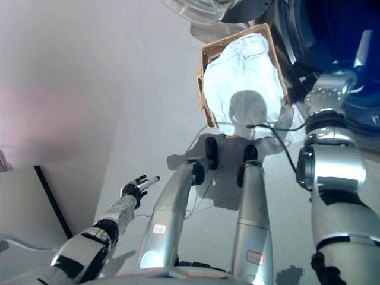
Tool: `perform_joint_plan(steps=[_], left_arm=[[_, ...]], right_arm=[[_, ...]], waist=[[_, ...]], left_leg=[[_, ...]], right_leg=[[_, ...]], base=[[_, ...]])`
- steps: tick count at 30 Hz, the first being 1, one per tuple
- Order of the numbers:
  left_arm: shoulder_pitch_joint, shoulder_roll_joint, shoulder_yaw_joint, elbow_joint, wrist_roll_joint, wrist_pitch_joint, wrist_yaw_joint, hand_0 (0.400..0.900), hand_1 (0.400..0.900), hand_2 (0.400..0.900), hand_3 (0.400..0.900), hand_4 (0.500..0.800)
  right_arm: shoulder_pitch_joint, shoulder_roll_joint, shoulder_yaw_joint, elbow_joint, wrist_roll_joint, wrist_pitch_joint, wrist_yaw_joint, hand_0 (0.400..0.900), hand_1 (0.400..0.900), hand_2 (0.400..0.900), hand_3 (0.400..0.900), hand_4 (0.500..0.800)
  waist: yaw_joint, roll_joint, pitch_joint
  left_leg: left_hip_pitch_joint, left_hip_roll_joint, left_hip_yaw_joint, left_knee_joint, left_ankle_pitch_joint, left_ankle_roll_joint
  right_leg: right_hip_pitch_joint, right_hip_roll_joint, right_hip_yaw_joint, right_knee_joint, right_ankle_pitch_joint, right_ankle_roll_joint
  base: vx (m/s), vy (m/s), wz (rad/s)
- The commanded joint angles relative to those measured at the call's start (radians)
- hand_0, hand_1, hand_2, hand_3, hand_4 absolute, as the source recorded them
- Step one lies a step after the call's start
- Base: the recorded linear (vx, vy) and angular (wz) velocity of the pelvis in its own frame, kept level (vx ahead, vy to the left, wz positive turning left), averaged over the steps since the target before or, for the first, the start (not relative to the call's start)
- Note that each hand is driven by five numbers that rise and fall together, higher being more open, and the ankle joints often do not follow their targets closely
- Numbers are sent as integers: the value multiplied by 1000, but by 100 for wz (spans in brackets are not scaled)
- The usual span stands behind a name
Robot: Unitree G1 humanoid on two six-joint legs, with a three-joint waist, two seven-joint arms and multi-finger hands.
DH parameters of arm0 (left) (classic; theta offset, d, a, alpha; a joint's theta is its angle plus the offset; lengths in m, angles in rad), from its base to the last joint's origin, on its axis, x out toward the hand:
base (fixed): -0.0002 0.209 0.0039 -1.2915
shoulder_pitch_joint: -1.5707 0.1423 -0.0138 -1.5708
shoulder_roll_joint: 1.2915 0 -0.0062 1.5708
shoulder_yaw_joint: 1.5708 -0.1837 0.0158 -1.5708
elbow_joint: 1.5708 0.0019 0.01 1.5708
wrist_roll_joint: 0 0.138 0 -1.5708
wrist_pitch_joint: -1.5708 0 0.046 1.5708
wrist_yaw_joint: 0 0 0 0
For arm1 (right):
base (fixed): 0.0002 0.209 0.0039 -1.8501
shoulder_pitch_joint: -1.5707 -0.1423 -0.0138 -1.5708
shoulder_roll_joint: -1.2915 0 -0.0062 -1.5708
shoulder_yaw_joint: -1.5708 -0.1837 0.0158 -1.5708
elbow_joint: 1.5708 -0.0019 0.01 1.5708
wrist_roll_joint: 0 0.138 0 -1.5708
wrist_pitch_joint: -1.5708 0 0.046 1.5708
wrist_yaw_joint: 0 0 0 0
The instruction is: Put the clothes in the basket into the washing machine.
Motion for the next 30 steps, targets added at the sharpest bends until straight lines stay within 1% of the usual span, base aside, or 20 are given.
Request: perform_joint_plan(steps=[1, 4, 9, 16, 19, 23, 27, 30], left_arm=[[94, 12, -44, 47, 5, -3, 24, 900, 900, 900, 900, 800], [96, 11, -46, 53, 7, 0, 27, 900, 900, 900, 900, 800], [98, 9, -41, 63, 5, -1, 28, 900, 900, 900, 900, 800], [99, 14, -21, 72, 1, -3, 29, 900, 900, 900, 900, 800], [101, 15, -5, 71, -1, -1, 29, 900, 900, 900, 900, 800], [111, 18, 25, 76, 9, 3, 27, 900, 900, 900, 900, 800], [120, 22, 62, 79, 21, 15, 20, 900, 900, 900, 900, 800], [131, 23, 91, 75, 33, 17, 15, 900, 900, 900, 900, 800]], right_arm=[[-8, -91, 84, -103, -87, -68, 66, 900, 900, 900, 900, 800], [-3, -87, 97, -95, -96, -62, 73, 900, 900, 900, 900, 800], [17, -57, 106, -94, -100, -61, 84, 900, 900, 900, 900, 800], [74, -1, 113, -144, -112, -60, 100, 900, 900, 900, 900, 800], [137, 41, 126, -212, -138, -57, 118, 900, 900, 900, 900, 800], [266, 107, 188, -323, -233, -18, 147, 900, 900, 900, 900, 800], [409, 171, 226, -457, -314, 11, 179, 900, 900, 900, 900, 800], [526, 196, 274, -559, -433, 42, 199, 900, 900, 900, 900, 800]], waist=[[-35, 12, -99], [-39, 5, -104], [-43, -4, -105], [-52, -18, -98], [-57, -27, -92], [-73, -42, -76], [-87, -58, -68], [-97, -69, -63]], left_leg=[[25, -34, 8, -1, -102, -28], [18, -34, 7, 0, -103, -28], [8, -33, 6, 4, -103, -26], [-2, -34, 4, 6, -100, -22], [-5, -33, 3, 13, -100, -20], [13, -26, -2, 0, -100, -19], [19, -21, -5, 4, -100, -15], [42, -15, -10, -9, -98, -14]], right_leg=[[10, 63, 35, -84, 23, 40], [4, 63, 32, -85, 26, 40], [-4, 64, 29, -84, 32, 40], [-11, 64, 23, -88, 44, 42], [-8, 65, 18, -89, 48, 42], [16, 72, 16, -113, 55, 39], [31, 77, 16, -125, 66, 37], [57, 79, 11, -148, 76, 38]], base=[[0, 0, 0], [0, 0, 0], [0, 0, 0], [0, 0, 0], [-13, 20, -2], [-23, 33, -7], [-35, 35, -8], [-30, 42, -7]])
